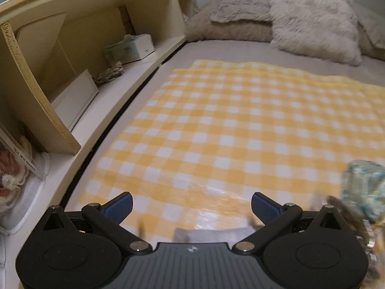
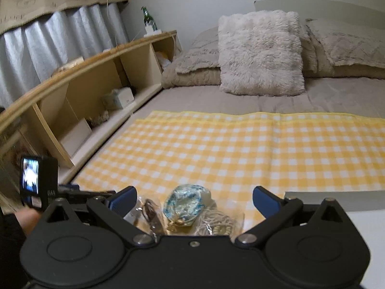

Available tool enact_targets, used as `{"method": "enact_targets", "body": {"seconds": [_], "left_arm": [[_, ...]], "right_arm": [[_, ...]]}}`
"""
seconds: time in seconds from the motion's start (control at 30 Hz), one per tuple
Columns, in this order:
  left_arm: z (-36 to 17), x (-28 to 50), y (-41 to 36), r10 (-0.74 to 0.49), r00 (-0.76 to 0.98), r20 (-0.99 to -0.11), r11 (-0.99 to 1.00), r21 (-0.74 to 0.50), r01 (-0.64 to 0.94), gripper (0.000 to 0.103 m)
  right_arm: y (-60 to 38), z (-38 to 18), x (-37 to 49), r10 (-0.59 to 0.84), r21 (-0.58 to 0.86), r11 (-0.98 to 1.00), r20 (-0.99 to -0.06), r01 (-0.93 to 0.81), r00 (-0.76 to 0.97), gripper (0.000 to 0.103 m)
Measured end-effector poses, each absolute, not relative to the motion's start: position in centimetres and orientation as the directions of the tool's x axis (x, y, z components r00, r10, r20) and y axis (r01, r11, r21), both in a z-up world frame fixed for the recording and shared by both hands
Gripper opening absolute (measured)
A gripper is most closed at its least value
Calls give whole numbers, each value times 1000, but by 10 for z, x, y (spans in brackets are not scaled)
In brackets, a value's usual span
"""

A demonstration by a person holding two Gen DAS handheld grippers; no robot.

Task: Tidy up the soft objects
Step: 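Grasp the bagged dark pendant with the right gripper while the left gripper grasps the grey printed packet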

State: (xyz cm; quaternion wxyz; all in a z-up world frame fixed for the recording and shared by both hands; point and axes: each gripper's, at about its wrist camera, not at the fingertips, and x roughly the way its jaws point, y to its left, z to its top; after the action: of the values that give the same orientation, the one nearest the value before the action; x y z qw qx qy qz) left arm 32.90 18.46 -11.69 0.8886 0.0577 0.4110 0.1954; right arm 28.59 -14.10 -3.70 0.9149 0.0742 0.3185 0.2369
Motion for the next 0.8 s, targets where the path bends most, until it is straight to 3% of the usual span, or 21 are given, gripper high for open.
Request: {"method": "enact_targets", "body": {"seconds": [0.13,0.3,0.53,0.63,0.67,0.8], "left_arm": [[-128,337,189,413,551,-725,911,323,-257,103],[-131,326,180,409,537,-738,898,431,-91,103],[-118,289,174,307,531,-790,910,407,79,103],[-101,278,177,256,564,-785,937,345,55,103],[-94,275,178,229,579,-782,952,303,33,103],[-77,269,178,28,590,-807,999,36,2,103]], "right_arm": [[-132,-50,296,525,297,849,-563,-437,638,103],[-114,-63,302,550,265,823,-590,-502,591,103],[-93,-79,318,545,253,819,-625,-516,559,103],[-84,-85,325,550,273,817,-636,-509,542,99],[-80,-87,327,556,286,813,-639,-507,531,94],[-66,-96,329,573,318,796,-669,-515,473,78]]}}
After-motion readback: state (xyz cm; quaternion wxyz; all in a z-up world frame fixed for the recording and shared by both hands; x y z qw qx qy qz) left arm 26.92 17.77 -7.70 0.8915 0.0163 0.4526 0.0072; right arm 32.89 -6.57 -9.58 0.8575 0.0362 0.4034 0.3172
